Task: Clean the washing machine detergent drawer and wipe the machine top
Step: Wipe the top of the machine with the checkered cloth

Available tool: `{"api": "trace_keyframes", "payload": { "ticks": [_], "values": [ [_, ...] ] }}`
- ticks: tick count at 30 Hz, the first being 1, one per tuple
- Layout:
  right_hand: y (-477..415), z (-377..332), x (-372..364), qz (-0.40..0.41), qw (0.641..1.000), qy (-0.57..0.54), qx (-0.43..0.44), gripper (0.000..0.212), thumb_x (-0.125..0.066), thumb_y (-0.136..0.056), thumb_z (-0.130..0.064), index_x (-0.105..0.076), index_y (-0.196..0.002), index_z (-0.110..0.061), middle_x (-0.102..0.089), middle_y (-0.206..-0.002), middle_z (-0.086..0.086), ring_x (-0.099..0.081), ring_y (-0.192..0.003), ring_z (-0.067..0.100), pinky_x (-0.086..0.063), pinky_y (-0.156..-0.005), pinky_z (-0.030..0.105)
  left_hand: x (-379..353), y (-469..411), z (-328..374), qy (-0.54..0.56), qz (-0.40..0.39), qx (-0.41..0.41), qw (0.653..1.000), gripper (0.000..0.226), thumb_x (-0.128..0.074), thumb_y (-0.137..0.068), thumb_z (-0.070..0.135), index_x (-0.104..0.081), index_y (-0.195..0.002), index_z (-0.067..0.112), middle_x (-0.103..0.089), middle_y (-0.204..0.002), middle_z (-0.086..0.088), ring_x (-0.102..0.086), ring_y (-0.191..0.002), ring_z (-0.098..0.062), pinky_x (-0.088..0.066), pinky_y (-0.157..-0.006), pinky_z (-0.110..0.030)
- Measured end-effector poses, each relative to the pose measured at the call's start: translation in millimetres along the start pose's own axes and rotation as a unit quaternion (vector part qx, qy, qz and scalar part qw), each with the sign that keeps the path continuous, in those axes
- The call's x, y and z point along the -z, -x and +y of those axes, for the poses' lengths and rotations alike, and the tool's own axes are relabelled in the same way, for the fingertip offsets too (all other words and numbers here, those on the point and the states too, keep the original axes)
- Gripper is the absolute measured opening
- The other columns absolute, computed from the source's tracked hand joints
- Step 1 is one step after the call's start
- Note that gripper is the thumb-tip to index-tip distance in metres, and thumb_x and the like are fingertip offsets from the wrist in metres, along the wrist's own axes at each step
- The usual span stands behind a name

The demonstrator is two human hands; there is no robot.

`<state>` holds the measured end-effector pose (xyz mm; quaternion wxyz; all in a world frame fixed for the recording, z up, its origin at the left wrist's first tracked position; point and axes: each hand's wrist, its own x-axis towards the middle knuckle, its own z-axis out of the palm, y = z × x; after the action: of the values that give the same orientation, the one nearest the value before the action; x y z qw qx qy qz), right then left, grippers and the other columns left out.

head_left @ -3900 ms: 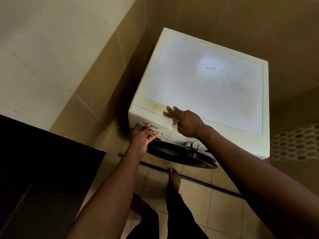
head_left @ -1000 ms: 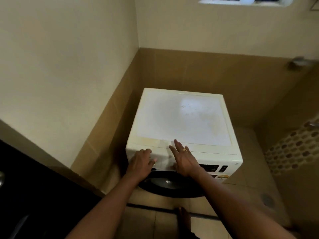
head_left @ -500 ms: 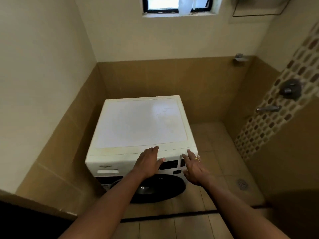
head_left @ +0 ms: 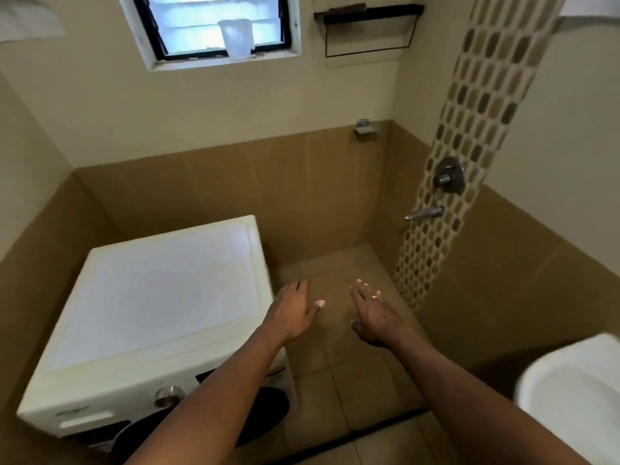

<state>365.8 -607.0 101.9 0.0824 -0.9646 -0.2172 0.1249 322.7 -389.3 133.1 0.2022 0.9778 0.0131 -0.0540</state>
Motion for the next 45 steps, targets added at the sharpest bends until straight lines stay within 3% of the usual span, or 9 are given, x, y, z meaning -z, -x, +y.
{"api": "trace_keyframes", "payload": {
  "ticks": [6, 16, 27, 33, 38, 42, 45],
  "values": [
    [-65.4, 38.1, 41.1, 0.028, 1.000, 0.004, 0.001, 0.083, -0.054, -0.101, -0.030, -0.003, -0.163, -0.012, 0.010, -0.170, 0.012, 0.001, -0.158, 0.026, -0.005, -0.128, 0.042, 16.7, -89.4, 17.9, -0.008, 0.015, -0.007, 1.000, 0.073, -0.045, -0.101, 0.058, -0.026, -0.159, 0.017, -0.033, -0.163, -0.008, -0.031, -0.151, -0.029, -0.033, -0.121, -0.045],
    [-221.0, 108.2, 141.3, 0.094, 0.994, 0.049, -0.006, 0.083, -0.053, -0.102, -0.031, 0.001, -0.163, -0.014, 0.012, -0.170, 0.012, 0.006, -0.158, 0.026, -0.001, -0.128, 0.043, 75.9, -285.9, 37.3, -0.052, 0.045, -0.064, 0.996, 0.072, -0.048, -0.101, 0.056, -0.031, -0.155, 0.012, -0.045, -0.152, -0.012, -0.041, -0.141, -0.028, -0.033, -0.119, -0.042],
    [-435.8, 187.8, 290.5, 0.171, 0.981, 0.085, 0.042, 0.086, -0.057, -0.100, -0.029, 0.000, -0.163, -0.017, 0.014, -0.170, 0.009, 0.007, -0.158, 0.027, 0.000, -0.128, 0.046, 168.4, -503.6, 75.1, -0.092, 0.178, -0.115, 0.973, 0.070, -0.044, -0.100, 0.058, -0.033, -0.155, 0.017, -0.047, -0.150, -0.008, -0.043, -0.139, -0.027, -0.035, -0.117, -0.043],
    [-538.3, 224.0, 372.2, 0.210, 0.965, 0.105, 0.117, 0.077, -0.054, -0.099, -0.030, -0.012, -0.162, -0.020, -0.001, -0.172, 0.007, -0.003, -0.158, 0.022, -0.005, -0.128, 0.042, 223.4, -610.4, 86.1, -0.070, 0.254, -0.098, 0.960, 0.066, -0.046, -0.100, 0.056, -0.038, -0.153, 0.016, -0.049, -0.149, -0.006, -0.044, -0.139, -0.024, -0.039, -0.115, -0.038],
    [-596.8, 225.9, 461.3, 0.274, 0.943, 0.057, 0.178, 0.069, -0.051, -0.101, -0.027, -0.021, -0.162, -0.018, -0.014, -0.170, 0.006, -0.011, -0.157, 0.019, -0.008, -0.126, 0.035, 290.8, -682.6, 93.5, -0.045, 0.310, -0.109, 0.943, 0.061, -0.049, -0.101, 0.054, -0.046, -0.147, 0.015, -0.056, -0.141, -0.008, -0.051, -0.130, -0.025, -0.047, -0.106, -0.039],
    [-630.8, 220.0, 537.7, 0.380, 0.900, 0.045, 0.210, 0.056, -0.057, -0.097, -0.024, -0.047, -0.151, -0.014, -0.046, -0.157, 0.009, -0.042, -0.145, 0.024, -0.032, -0.119, 0.035, 358.3, -740.2, 102.2, -0.023, 0.386, -0.163, 0.908, 0.045, -0.058, -0.100, 0.042, -0.058, -0.134, 0.013, -0.064, -0.124, -0.011, -0.061, -0.116, -0.030, -0.053, -0.093, -0.040],
    [-654.4, 212.2, 586.6, 0.474, 0.855, 0.039, 0.207, 0.042, -0.060, -0.093, -0.023, -0.062, -0.135, -0.020, -0.069, -0.131, 0.001, -0.064, -0.119, 0.023, -0.052, -0.098, 0.035, 402.8, -782.2, 109.7, 0.014, 0.456, -0.225, 0.861, 0.036, -0.056, -0.098, 0.041, -0.061, -0.124, 0.016, -0.068, -0.112, -0.007, -0.064, -0.104, -0.026, -0.055, -0.084, -0.039]
  ]
}}
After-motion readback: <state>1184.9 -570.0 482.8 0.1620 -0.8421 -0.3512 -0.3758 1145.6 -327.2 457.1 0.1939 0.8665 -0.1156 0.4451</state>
